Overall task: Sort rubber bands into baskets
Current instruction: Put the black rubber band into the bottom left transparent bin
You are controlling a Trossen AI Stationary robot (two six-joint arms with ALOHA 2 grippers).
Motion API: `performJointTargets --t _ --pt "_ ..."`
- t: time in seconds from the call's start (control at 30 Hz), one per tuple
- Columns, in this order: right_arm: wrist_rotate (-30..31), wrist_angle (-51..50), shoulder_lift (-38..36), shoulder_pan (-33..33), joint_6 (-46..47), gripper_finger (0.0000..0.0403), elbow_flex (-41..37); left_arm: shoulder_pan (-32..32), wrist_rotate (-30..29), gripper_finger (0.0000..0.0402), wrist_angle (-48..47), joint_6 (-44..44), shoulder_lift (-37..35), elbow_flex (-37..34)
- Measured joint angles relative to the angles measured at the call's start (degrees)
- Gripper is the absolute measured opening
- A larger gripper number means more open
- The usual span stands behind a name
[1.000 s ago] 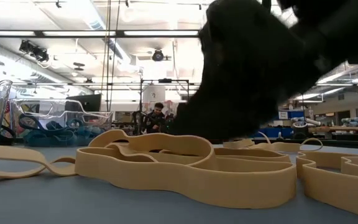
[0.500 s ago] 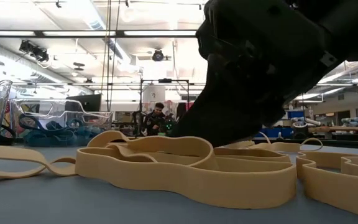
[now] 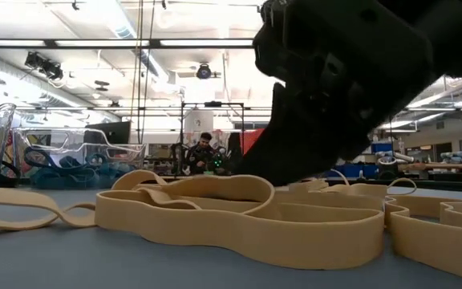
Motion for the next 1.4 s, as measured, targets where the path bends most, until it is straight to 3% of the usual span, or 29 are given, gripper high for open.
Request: performJointTargets --t 0.17,0.3,0.47,0.63,0.77,0.9,1.4 --pt "8.48 -6.16 -4.24 0.33 -0.46 0.0006 -0.02 0.28 -13.72 0.0166 4.16 2.15 0.07 0.35" --pt "14.87 -12.59 -8.77 1.63 -0.45 0.0005 -0.02 2.71 -17.74 0.0166 13.65 8.83 0.1 -2.17" --pt "17.33 -16.2 -12.79 2.96 -0.83 0.0003 -0.02 8.14 -20.6 0.0163 31.98 23.34 0.15 -7.07" --pt "17.52 -11.93 -13.77 3.75 -4.86 0.0002 -0.02 14.29 -23.73 0.0163 61.22 46.37 0.15 -13.59" --pt "17.95 -7.74 -13.1 3.58 -9.86 0.0002 -0.02 19.09 -19.62 0.0163 89.78 64.37 0.6 -20.39" --pt "22.85 -4.28 -12.45 3.47 -15.93 0.0002 -0.04 23.66 -13.17 0.0163 109.95 72.01 3.72 -25.82" --pt "25.99 -1.57 -12.25 2.58 -25.74 0.0002 -0.02 38.47 8.24 0.0163 142.7 76.66 22.59 -27.25"
